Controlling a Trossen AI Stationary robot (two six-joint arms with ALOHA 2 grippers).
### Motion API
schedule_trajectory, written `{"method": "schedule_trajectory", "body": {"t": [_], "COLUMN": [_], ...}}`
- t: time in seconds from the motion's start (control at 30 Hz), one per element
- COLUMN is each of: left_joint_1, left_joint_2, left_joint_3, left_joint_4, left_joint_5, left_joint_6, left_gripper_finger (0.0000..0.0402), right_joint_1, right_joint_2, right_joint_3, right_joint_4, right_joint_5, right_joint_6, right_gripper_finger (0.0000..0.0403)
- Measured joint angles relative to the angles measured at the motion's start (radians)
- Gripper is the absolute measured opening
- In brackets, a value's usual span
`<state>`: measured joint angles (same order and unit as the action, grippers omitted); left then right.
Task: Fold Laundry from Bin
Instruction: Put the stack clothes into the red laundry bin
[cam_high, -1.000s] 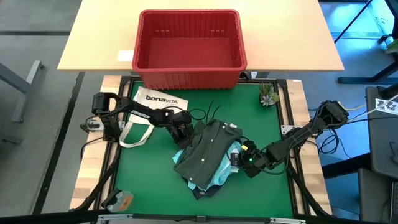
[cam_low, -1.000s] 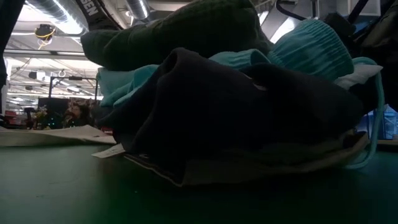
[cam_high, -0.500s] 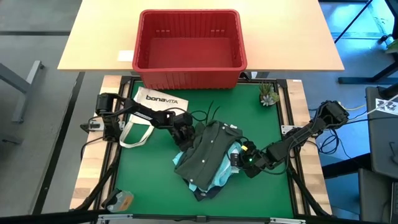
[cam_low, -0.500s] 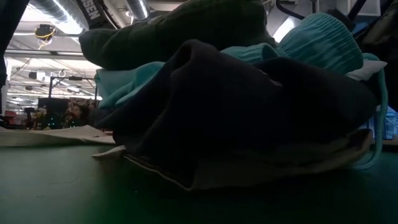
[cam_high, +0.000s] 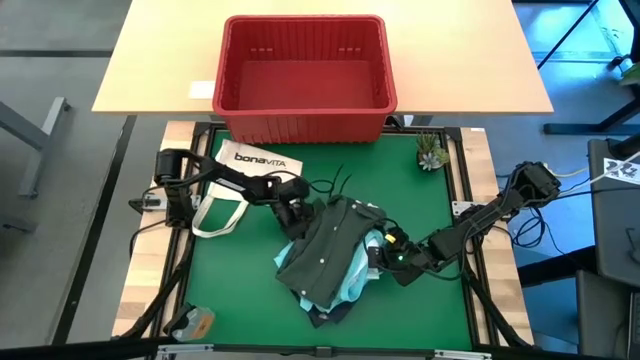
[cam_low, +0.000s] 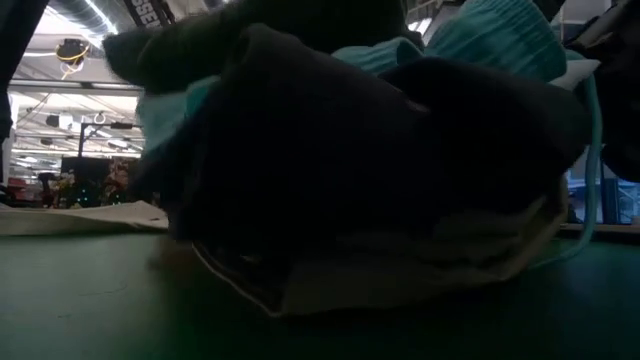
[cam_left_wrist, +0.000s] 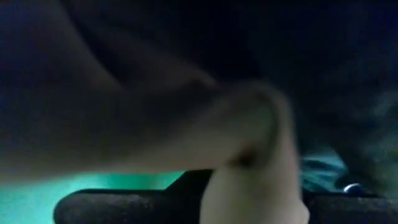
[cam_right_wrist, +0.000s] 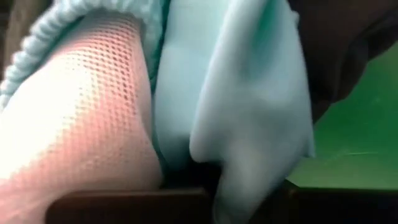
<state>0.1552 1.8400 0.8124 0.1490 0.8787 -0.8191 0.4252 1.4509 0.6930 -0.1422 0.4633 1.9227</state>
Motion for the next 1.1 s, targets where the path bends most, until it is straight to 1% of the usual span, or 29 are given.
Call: {"method": "schedule_trajectory", "body": {"t": [0.17, 0.43, 0.57, 0.67, 0.93, 1.1], "left_joint_1": [0.015, 0.029, 0.041, 0.048, 0.082, 0.1], "left_joint_2": [-0.016, -0.019, -0.02, -0.021, -0.106, -0.127], "left_joint_3": [0.0, 0.0, 0.0, 0.0, 0.002, 0.002], "left_joint_4": [0.029, 0.149, 0.193, 0.2, 0.199, 0.193], "left_joint_5": [0.071, 0.142, 0.148, 0.146, 0.141, 0.139], "left_joint_6": [-0.072, -0.193, -0.221, -0.223, -0.202, -0.212], "left_gripper_finger": [0.0009, 0.0008, 0.0008, 0.0008, 0.0008, 0.0008], "right_joint_1": [0.0, 0.0, -0.002, -0.009, -0.082, -0.141], "right_joint_2": [0.0, 0.001, 0.001, 0.001, 0.001, 0.0], "right_joint_3": [0.0, 0.0, -0.001, -0.001, 0.059, 0.096], "right_joint_4": [0.083, 0.165, 0.181, 0.205, 0.219, 0.212], "right_joint_5": [0.064, 0.149, 0.188, 0.218, 0.215, 0.172], "right_joint_6": [-0.003, -0.016, -0.025, -0.061, -0.208, -0.29], "right_gripper_finger": [0.0011, 0.0011, 0.0011, 0.0011, 0.0011, 0.0011]}}
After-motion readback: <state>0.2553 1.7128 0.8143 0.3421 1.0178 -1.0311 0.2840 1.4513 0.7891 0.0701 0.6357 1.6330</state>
